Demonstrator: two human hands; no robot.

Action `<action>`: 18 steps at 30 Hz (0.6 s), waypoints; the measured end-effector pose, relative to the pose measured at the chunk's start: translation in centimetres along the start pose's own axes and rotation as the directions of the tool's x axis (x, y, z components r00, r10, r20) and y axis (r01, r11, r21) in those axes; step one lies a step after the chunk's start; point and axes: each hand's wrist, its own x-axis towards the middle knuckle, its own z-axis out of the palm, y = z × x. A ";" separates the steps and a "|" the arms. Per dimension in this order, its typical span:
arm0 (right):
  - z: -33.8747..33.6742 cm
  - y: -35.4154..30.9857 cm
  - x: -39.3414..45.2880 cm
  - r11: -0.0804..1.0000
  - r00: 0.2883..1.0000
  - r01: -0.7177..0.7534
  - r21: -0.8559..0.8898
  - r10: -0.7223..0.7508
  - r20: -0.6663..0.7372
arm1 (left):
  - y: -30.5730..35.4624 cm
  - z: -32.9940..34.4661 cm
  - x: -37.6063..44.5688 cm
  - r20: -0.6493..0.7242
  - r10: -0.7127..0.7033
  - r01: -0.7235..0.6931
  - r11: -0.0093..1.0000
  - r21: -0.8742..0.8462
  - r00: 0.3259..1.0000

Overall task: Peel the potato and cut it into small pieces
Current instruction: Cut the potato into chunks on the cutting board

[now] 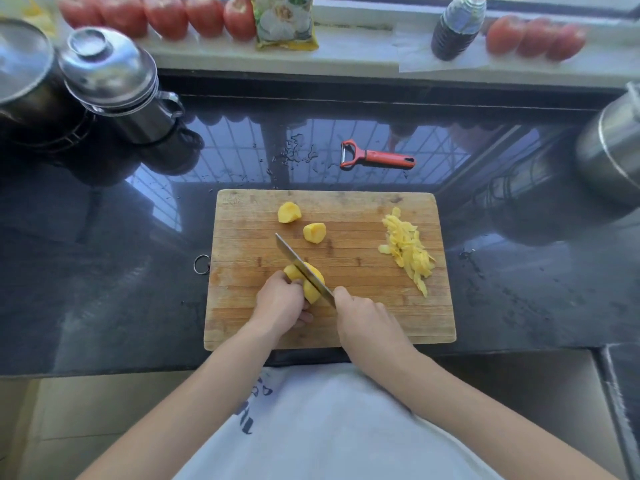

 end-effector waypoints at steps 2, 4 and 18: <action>-0.1 0.3 0.2 1.000 1.000 0.002 -0.002 -0.002 -0.008 | 0.1 0.0 0.0 -0.009 -0.009 0.009 1.000 -0.004 1.000; -0.1 0.4 0.3 1.000 1.000 0.001 0.018 -0.001 0.006 | 0.1 0.0 -0.1 -0.031 -0.005 0.005 1.000 0.000 1.000; 0.0 -1.5 -1.2 0.991 0.998 0.055 -0.125 -0.056 -0.008 | 0.6 -0.1 -0.3 -0.013 -0.035 0.035 0.999 -0.007 0.999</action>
